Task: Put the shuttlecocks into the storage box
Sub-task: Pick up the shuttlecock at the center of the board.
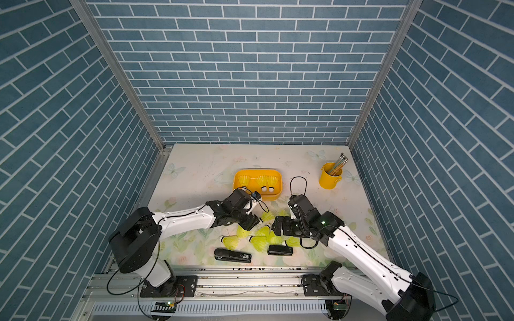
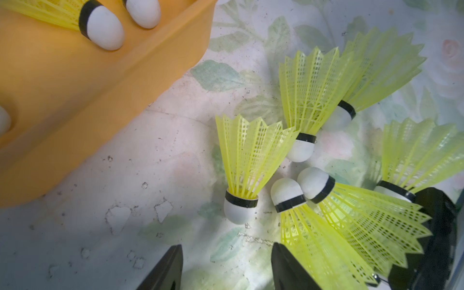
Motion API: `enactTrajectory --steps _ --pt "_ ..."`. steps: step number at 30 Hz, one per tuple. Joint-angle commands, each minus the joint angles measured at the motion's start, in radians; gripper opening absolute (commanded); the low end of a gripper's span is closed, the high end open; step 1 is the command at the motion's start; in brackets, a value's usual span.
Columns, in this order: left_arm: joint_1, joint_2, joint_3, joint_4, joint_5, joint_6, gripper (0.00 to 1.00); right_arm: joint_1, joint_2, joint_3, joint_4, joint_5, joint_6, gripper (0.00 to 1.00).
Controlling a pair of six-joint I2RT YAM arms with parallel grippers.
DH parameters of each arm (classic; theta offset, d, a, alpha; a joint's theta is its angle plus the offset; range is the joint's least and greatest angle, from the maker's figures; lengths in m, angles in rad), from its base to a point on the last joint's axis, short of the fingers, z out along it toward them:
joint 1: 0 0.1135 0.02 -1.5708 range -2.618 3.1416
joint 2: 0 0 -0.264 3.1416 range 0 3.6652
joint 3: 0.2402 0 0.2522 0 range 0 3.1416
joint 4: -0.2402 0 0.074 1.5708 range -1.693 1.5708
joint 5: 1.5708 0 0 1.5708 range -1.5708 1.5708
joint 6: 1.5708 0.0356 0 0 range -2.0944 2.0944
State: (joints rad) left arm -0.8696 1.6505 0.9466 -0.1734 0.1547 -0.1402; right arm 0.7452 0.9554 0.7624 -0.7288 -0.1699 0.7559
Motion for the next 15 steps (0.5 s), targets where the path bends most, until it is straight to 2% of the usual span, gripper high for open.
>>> enactTrajectory --steps 1,15 --pt "-0.015 0.030 0.033 0.005 -0.047 0.012 0.61 -0.001 -0.005 -0.011 0.001 0.010 0.026 1.00" --pt "-0.054 0.115 0.086 0.002 -0.054 0.043 0.53 -0.003 -0.024 -0.046 0.000 0.015 0.034 0.99"
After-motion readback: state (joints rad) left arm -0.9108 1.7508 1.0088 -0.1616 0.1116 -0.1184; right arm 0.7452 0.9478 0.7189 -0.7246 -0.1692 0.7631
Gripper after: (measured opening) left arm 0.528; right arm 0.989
